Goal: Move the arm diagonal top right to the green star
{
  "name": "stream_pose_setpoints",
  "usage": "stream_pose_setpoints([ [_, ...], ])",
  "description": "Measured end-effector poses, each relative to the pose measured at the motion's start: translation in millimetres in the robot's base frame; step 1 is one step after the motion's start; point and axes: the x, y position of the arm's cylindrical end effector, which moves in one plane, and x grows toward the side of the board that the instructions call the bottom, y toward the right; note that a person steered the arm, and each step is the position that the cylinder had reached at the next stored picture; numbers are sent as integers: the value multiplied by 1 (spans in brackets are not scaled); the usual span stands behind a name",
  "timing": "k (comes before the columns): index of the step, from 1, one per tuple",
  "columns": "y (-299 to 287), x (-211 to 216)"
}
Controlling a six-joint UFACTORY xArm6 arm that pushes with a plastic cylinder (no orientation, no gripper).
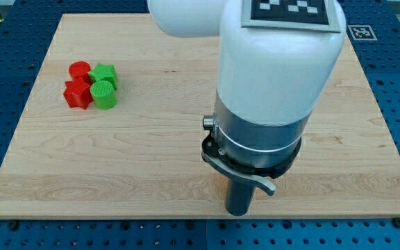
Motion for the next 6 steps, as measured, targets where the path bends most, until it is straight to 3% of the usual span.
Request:
stream_pose_setpoints([
  [4,-20,-1],
  [6,0,-10],
])
